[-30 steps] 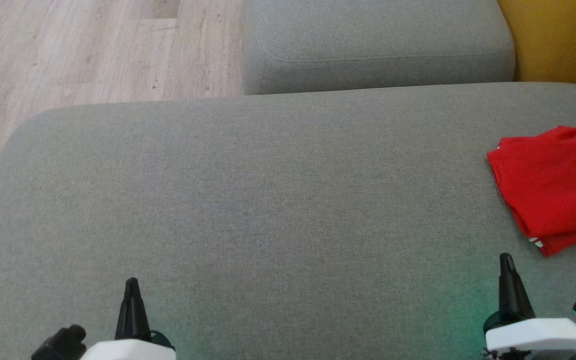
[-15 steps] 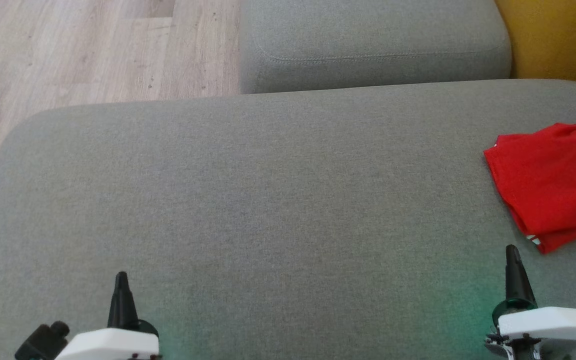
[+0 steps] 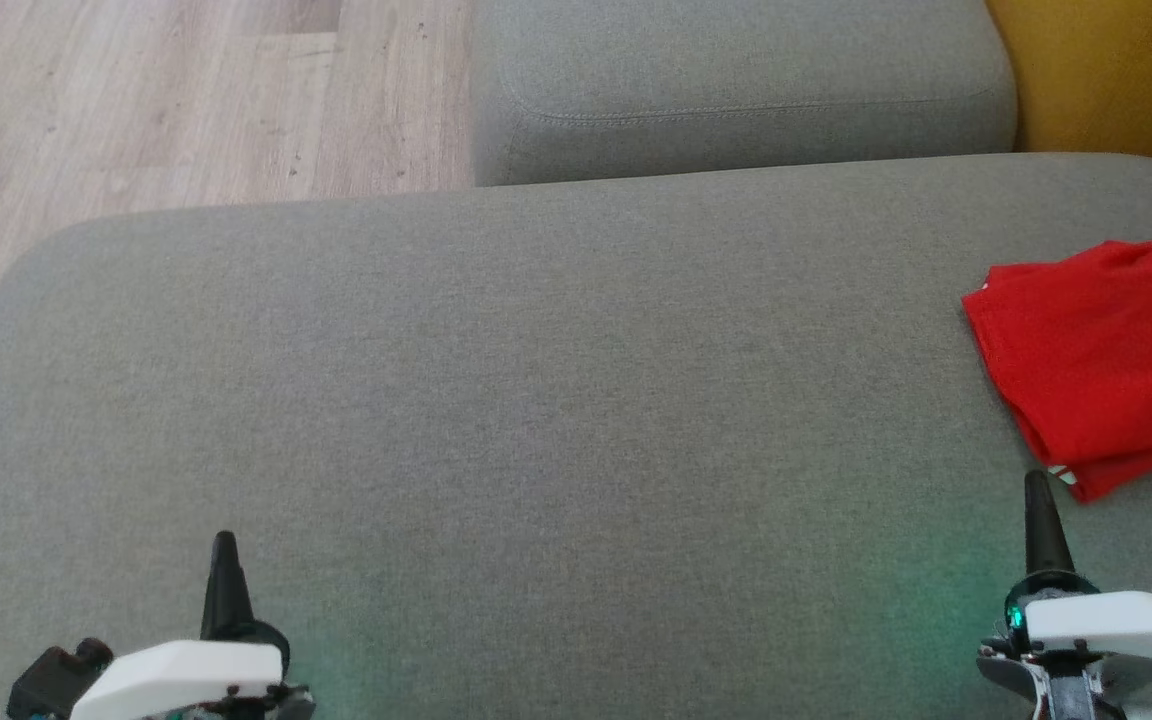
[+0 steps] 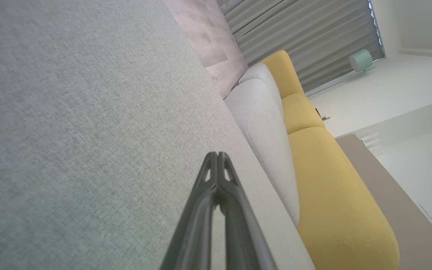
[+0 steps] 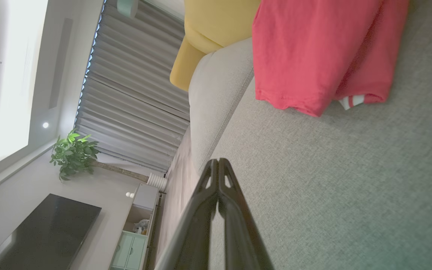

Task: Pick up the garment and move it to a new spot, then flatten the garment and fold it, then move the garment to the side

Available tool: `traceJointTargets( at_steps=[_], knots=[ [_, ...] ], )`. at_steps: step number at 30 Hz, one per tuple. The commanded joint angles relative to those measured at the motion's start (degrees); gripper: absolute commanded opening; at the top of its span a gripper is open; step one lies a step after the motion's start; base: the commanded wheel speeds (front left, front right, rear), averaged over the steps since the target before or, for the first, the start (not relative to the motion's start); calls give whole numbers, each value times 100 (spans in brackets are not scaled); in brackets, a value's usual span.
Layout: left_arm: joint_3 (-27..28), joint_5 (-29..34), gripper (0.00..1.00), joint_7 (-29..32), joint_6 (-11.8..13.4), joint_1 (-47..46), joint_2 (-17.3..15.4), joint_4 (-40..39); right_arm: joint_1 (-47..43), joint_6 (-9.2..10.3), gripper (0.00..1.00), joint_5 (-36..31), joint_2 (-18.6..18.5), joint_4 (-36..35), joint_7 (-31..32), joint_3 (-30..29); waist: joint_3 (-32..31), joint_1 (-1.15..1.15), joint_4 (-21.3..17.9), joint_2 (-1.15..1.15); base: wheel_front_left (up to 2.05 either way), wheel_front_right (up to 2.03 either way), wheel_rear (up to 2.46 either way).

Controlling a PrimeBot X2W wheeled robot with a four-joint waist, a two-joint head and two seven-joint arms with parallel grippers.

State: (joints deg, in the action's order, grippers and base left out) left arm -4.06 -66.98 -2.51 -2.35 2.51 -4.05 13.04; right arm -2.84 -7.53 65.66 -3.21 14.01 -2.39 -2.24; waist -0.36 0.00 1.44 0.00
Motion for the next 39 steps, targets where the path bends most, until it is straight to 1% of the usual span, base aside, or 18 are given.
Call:
traceJointTargets(
  at_steps=[1,39],
  knots=[
    [180,-146,0,39,-51,-315,-77,-143,330,3,0,166,-124,-159,65,50,1,0,-4,0,0,0,0],
    [789,-2622,0,678,-496,-829,-60,80,861,4,0,2728,-124,-18,687,-201,52,0,-139,0,0,0,0]
  ],
)
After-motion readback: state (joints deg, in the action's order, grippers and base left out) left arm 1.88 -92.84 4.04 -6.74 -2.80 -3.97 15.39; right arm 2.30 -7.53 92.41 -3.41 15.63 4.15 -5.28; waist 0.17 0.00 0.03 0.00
